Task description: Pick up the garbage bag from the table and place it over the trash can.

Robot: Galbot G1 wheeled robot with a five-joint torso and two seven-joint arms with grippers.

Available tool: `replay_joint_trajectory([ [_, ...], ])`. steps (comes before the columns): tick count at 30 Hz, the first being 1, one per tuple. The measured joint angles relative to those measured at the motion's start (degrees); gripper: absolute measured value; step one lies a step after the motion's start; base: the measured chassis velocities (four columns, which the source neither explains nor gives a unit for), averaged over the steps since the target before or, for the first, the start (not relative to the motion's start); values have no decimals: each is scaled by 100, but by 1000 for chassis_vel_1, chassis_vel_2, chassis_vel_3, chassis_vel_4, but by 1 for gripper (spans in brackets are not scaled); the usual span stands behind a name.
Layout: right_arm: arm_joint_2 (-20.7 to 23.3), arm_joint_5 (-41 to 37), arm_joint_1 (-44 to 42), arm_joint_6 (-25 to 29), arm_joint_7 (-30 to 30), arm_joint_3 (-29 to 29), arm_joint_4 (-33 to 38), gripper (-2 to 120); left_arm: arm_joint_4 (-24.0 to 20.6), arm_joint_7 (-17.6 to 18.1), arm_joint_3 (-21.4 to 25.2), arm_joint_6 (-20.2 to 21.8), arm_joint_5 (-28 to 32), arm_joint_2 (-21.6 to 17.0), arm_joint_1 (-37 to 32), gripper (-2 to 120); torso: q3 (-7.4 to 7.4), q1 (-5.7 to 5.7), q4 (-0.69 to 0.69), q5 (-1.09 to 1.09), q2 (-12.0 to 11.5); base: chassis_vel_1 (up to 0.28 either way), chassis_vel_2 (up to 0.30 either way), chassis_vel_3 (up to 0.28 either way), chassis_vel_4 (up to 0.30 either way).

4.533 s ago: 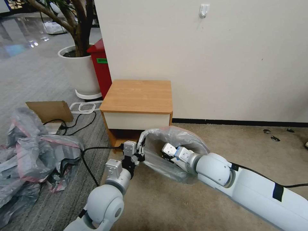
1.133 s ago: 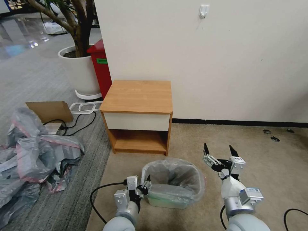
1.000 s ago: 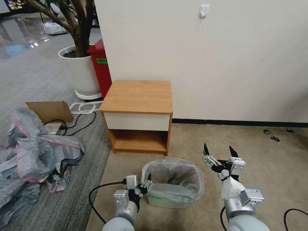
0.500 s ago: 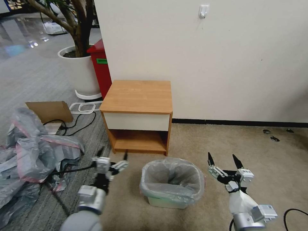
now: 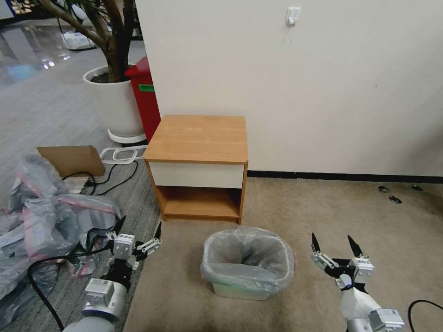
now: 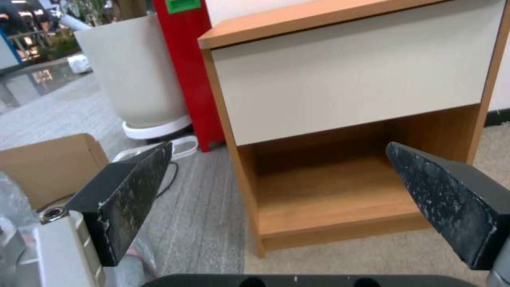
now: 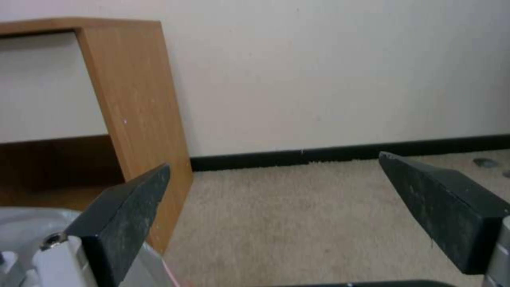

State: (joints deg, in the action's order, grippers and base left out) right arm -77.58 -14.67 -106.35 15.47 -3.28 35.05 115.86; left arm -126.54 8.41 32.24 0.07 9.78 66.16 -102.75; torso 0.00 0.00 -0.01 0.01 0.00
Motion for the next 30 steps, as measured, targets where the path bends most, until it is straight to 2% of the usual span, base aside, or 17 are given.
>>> replay_joint_trajectory([
  [30, -3, 7, -4, 4, -15, -22, -2, 100, 12, 32, -30, 20, 25, 1, 20, 100, 0, 0, 1, -1, 0, 0, 0, 0, 0],
])
